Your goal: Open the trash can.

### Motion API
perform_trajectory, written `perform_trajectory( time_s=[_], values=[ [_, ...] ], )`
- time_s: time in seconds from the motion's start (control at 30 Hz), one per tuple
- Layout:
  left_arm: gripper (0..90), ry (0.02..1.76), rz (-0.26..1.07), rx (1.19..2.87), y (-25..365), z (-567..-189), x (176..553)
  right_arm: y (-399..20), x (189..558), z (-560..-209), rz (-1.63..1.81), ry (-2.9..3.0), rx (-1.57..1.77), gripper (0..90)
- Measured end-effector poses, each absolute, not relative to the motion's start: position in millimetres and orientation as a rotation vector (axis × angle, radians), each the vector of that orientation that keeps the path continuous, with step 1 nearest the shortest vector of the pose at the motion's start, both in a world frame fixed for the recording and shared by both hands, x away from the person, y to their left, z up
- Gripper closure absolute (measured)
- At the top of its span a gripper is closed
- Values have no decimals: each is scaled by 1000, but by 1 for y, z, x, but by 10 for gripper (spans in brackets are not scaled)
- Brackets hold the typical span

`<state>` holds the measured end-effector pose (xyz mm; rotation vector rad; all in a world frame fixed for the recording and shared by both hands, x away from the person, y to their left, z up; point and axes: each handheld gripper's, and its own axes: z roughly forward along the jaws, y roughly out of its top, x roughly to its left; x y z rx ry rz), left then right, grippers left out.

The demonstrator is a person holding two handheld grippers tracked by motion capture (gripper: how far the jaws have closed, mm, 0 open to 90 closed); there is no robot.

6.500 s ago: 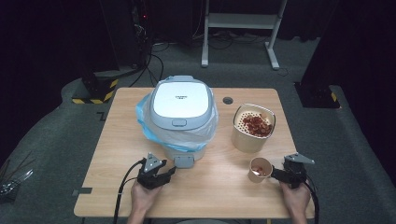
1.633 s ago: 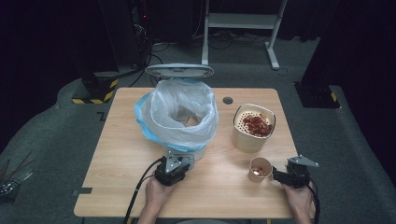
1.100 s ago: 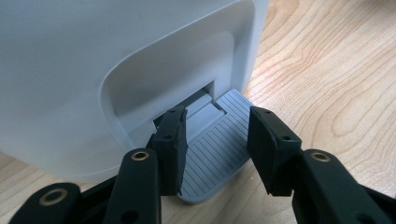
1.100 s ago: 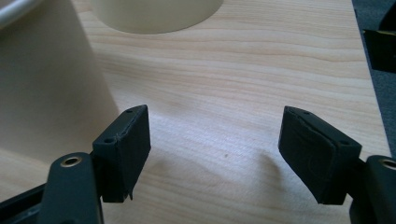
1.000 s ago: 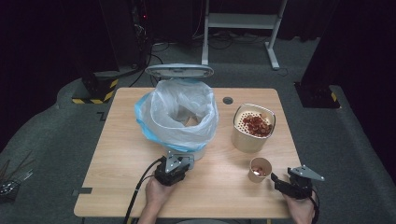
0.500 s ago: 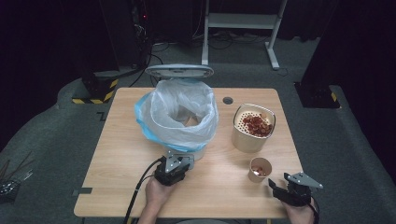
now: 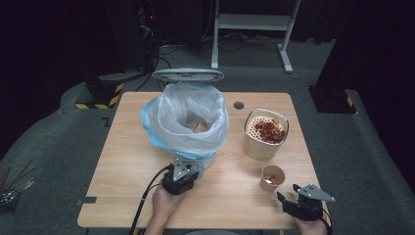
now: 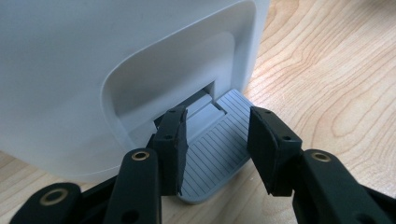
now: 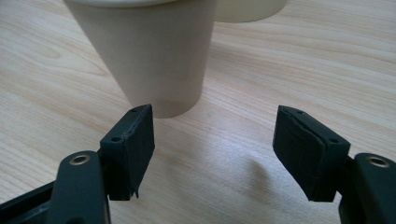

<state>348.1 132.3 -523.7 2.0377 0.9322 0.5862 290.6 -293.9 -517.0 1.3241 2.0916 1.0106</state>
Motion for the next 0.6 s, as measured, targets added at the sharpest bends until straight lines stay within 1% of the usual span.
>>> perform_trajectory(
  time_s=[0.6],
  values=[
    [576, 933, 599, 2036, 132, -524, 348, -282, 292, -516, 1044, 2137, 1264, 255]
  ],
)
